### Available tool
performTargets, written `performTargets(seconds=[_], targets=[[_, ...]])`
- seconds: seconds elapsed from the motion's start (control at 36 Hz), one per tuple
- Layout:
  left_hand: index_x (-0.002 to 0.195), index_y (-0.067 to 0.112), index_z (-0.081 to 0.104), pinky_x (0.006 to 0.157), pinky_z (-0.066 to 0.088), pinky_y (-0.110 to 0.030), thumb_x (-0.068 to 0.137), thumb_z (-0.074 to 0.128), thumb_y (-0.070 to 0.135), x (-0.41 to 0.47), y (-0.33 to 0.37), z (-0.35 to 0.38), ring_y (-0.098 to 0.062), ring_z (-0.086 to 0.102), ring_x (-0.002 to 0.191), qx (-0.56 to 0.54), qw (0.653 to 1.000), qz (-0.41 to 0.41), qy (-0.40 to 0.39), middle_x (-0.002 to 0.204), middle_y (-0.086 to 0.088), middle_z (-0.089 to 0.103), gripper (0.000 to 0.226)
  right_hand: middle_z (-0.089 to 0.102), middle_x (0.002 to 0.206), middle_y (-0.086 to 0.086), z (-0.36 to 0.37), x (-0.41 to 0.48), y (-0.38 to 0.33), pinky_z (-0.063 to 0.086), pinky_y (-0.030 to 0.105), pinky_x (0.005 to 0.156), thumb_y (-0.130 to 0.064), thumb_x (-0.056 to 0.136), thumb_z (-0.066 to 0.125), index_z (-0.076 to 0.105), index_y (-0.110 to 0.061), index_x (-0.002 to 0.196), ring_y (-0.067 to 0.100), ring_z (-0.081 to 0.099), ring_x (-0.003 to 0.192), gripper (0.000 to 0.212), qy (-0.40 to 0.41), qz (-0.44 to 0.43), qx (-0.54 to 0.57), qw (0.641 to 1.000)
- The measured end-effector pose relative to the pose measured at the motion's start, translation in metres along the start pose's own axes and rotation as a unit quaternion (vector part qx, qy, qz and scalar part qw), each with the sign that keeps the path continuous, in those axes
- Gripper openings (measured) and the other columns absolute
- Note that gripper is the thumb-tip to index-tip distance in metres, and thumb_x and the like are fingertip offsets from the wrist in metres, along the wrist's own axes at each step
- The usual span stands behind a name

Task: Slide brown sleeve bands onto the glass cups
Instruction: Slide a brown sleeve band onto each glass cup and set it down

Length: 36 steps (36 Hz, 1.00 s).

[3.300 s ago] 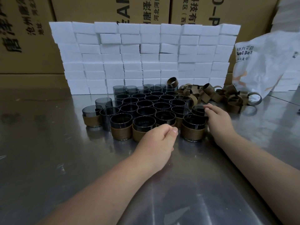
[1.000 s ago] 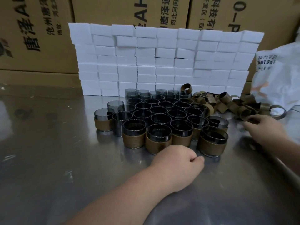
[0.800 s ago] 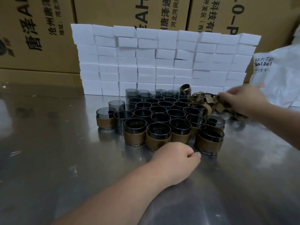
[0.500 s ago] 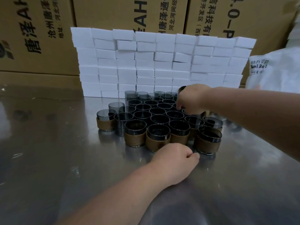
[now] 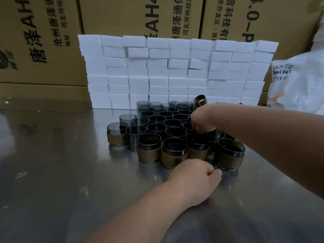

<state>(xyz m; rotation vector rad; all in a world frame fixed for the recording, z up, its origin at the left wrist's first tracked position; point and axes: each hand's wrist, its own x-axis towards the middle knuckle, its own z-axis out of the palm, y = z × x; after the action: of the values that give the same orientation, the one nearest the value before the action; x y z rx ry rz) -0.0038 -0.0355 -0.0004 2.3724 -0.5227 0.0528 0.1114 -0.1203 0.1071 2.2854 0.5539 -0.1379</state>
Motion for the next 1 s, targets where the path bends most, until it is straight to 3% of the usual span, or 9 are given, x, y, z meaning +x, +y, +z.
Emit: performTargets(seconds=[0.28, 0.36, 0.44, 0.47, 0.56, 0.72, 0.83, 0.92, 1.0], targets=[[0.068, 0.013, 0.055, 0.051, 0.034, -0.028, 0.09, 0.046, 0.045, 0.0, -0.004, 0.002, -0.01, 0.04, 0.048, -0.051, 0.998, 0.002, 0.034, 0.044, 0.007, 0.041, 0.04, 0.064, 0.097, 0.001, -0.01, -0.004, 0.03, 0.048, 0.029, 0.073, -0.032, 0.093, 0.049, 0.064, -0.018, 0.11, 0.023, 0.06, 0.09, 0.027, 0.126, 0.052, 0.04, 0.99], [0.066, 0.025, 0.052, 0.054, 0.039, -0.028, 0.09, 0.047, 0.043, 0.002, -0.005, 0.002, -0.006, 0.044, 0.051, -0.075, 0.995, 0.005, 0.069, 0.05, 0.013, 0.048, 0.03, 0.062, 0.088, -0.003, -0.016, -0.016, 0.047, 0.038, 0.024, 0.064, -0.033, 0.093, 0.048, 0.065, -0.02, 0.107, 0.017, 0.054, 0.078, 0.026, 0.192, 0.059, 0.089, 0.976], [0.089, 0.038, 0.052, 0.059, 0.044, -0.024, 0.089, 0.052, 0.039, 0.005, -0.004, 0.0, -0.002, 0.048, 0.056, -0.145, 0.98, 0.001, 0.134, 0.06, 0.018, 0.051, 0.002, 0.06, 0.089, -0.006, -0.014, -0.038, 0.049, 0.037, 0.025, 0.065, -0.036, 0.092, 0.051, 0.066, -0.023, 0.107, 0.017, 0.051, 0.081, 0.025, 0.268, 0.052, 0.197, 0.942], [0.104, 0.037, 0.05, 0.06, 0.043, -0.022, 0.088, 0.054, 0.039, 0.006, -0.004, 0.0, -0.001, 0.05, 0.058, -0.167, 0.974, -0.004, 0.155, 0.063, 0.018, 0.051, 0.017, 0.062, 0.09, -0.005, -0.011, -0.047, 0.046, 0.041, 0.027, 0.067, -0.037, 0.091, 0.052, 0.067, -0.024, 0.102, 0.017, 0.053, 0.081, 0.022, 0.293, 0.047, 0.243, 0.923], [0.136, 0.033, 0.031, 0.066, 0.042, -0.021, 0.084, 0.059, 0.041, 0.007, -0.003, -0.001, -0.002, 0.052, 0.067, -0.207, 0.961, -0.003, 0.183, 0.078, 0.018, 0.053, 0.06, 0.065, 0.076, -0.005, 0.005, -0.075, 0.026, 0.048, 0.022, 0.057, -0.035, 0.088, 0.058, 0.062, -0.032, 0.075, 0.006, 0.058, 0.064, 0.014, 0.377, 0.036, 0.433, 0.818], [0.143, 0.034, 0.015, 0.062, 0.043, -0.006, 0.078, 0.069, 0.031, 0.004, 0.005, -0.001, 0.001, 0.058, 0.066, -0.282, 0.925, 0.052, 0.25, 0.116, 0.014, 0.045, 0.084, 0.056, 0.052, -0.007, 0.03, -0.107, -0.023, 0.048, 0.021, 0.05, -0.017, 0.088, 0.06, 0.067, -0.023, 0.056, 0.008, 0.052, 0.051, 0.032, 0.402, -0.011, 0.785, 0.472], [0.122, 0.044, 0.032, 0.077, 0.054, -0.026, 0.063, 0.067, 0.046, -0.002, 0.012, -0.003, -0.007, 0.063, 0.084, -0.304, 0.905, 0.124, 0.27, 0.124, 0.007, 0.048, 0.069, 0.05, 0.07, 0.015, 0.042, -0.107, -0.05, 0.04, 0.028, 0.063, -0.026, 0.073, 0.056, 0.059, 0.007, 0.073, 0.023, 0.048, 0.067, 0.034, 0.394, -0.03, 0.852, 0.344], [0.123, 0.038, 0.034, 0.081, 0.055, -0.038, 0.063, 0.071, 0.04, -0.002, 0.011, -0.004, -0.011, 0.063, 0.091, -0.303, 0.902, 0.124, 0.281, 0.121, -0.008, 0.053, 0.071, 0.06, 0.066, 0.01, 0.047, -0.102, -0.065, 0.045, 0.03, 0.064, -0.025, 0.071, 0.056, 0.066, -0.015, 0.06, 0.024, 0.057, 0.065, 0.018, 0.335, -0.06, 0.902, 0.266], [0.136, 0.034, 0.024, 0.088, 0.051, -0.029, 0.06, 0.07, 0.045, -0.003, 0.009, -0.005, -0.003, 0.056, 0.103, -0.262, 0.907, 0.124, 0.307, 0.133, -0.006, 0.043, 0.089, 0.065, 0.066, 0.007, 0.049, -0.098, -0.073, 0.052, 0.025, 0.054, -0.025, 0.066, 0.065, 0.068, -0.013, 0.068, 0.02, 0.063, 0.057, 0.012, 0.271, -0.085, 0.941, 0.183]])
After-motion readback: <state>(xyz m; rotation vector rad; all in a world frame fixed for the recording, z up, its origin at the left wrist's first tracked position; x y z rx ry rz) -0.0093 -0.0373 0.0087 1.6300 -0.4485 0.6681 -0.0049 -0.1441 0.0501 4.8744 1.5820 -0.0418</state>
